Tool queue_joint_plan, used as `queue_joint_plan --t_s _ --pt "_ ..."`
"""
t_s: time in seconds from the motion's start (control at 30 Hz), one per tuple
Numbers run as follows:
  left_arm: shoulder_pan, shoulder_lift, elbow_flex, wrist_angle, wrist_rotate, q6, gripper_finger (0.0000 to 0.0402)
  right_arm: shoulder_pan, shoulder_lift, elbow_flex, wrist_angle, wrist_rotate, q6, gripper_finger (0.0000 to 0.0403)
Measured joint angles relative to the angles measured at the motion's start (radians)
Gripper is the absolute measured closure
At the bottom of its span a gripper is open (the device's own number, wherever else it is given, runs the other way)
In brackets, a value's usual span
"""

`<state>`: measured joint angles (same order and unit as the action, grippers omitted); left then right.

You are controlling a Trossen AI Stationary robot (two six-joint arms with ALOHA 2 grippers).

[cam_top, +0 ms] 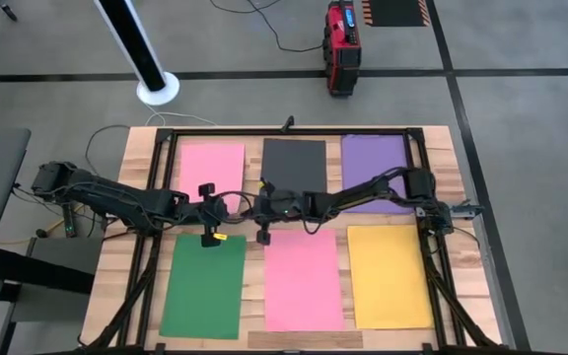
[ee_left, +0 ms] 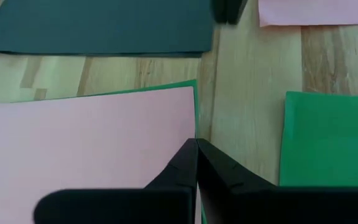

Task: Organize paper
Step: Stack the top green paper on the other green paper

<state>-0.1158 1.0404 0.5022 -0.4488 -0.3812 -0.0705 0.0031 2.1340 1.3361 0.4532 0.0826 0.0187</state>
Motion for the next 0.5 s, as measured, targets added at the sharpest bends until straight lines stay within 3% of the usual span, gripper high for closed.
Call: queue_joint_plan --t_s 0.27,0.5 --pt "0.0 0.0 0.0 0.002 0.0 0.01 0.0401 -0.02 0.114 0.12 -0.06 0.026 0.008 0.0403" --pt "0.0 0.0 0.0 0.0 0.001 0.012 0.0401 -0.021 0.114 0.132 -0.05 0.047 0.007 0.0403"
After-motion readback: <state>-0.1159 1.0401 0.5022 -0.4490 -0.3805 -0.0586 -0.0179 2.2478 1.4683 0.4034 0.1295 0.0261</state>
